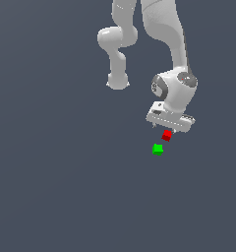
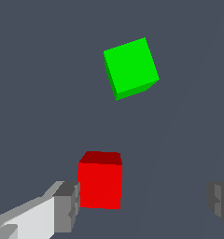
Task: Stack the red cube on top of the green cube.
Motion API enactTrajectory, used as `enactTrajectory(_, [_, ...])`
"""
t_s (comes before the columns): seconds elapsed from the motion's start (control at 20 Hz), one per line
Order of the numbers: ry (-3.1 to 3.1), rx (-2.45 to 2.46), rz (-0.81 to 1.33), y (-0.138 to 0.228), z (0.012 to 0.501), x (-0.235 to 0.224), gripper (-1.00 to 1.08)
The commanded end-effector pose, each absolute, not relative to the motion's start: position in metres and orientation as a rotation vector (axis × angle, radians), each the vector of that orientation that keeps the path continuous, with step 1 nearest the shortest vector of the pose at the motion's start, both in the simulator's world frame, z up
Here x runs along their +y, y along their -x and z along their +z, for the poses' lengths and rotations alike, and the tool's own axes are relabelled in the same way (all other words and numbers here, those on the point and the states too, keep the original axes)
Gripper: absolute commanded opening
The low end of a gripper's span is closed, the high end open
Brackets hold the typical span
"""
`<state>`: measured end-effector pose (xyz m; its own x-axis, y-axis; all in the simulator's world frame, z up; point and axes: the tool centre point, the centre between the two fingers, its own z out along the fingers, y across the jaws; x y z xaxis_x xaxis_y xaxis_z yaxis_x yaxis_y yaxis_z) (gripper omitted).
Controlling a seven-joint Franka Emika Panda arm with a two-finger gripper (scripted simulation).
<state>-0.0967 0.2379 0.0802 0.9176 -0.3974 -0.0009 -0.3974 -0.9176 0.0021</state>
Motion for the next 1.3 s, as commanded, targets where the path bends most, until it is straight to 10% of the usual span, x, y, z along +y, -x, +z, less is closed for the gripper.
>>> enactTrajectory(0.0, [-3.068, -0.670, -0.001, 0.098, 0.076, 0.250, 1.00])
enactTrajectory(1.25, [-3.057, -0.724, 0.000, 0.098, 0.044, 0.272, 1.00])
